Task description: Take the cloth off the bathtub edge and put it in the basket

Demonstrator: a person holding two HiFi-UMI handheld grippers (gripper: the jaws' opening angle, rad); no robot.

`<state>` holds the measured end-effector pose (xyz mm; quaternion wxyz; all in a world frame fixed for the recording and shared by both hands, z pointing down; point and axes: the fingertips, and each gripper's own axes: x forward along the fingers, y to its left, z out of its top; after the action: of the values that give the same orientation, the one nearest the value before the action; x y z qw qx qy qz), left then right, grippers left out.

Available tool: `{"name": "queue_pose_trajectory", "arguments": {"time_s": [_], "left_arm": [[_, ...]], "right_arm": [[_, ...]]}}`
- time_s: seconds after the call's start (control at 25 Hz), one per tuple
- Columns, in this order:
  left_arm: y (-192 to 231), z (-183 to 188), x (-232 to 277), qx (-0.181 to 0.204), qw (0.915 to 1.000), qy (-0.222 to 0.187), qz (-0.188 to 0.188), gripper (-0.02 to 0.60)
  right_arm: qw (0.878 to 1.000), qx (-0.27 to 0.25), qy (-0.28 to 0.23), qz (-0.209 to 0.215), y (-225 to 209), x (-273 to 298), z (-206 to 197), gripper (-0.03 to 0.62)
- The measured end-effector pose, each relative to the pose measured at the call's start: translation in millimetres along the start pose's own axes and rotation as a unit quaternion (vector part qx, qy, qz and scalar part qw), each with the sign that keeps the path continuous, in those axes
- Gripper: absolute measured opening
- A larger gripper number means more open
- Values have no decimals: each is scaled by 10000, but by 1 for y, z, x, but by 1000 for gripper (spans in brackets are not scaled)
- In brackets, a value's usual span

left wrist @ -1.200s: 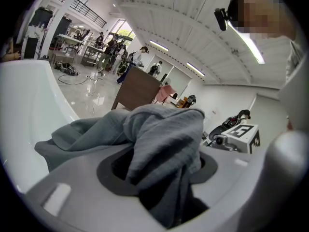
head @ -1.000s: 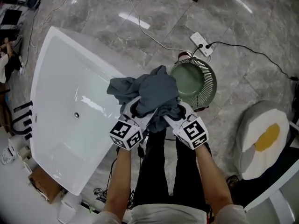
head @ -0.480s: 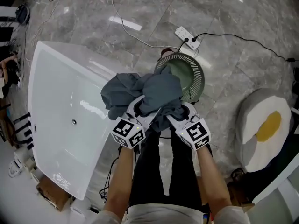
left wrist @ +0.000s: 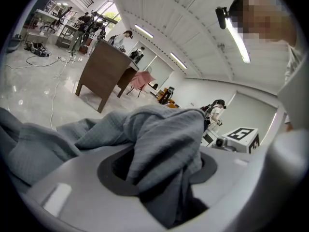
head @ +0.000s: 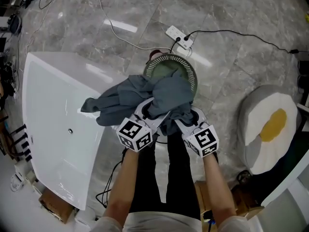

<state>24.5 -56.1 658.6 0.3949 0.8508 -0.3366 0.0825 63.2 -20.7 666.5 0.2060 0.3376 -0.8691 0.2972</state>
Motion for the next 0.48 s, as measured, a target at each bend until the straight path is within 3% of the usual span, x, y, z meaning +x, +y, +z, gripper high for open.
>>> {"name": "queue_pose_trajectory", "arguments": {"time_s": [0.28, 0.48], "left_arm": [[-29, -8, 44, 15, 9993, 169, -343, 279], [-26, -17, 61, -96, 9991, 255, -331, 278]], "right_arm": [[9990, 176, -84, -399, -38, -32, -9, 169], [9981, 394, -7, -470, -54, -32, -21, 169]]}}
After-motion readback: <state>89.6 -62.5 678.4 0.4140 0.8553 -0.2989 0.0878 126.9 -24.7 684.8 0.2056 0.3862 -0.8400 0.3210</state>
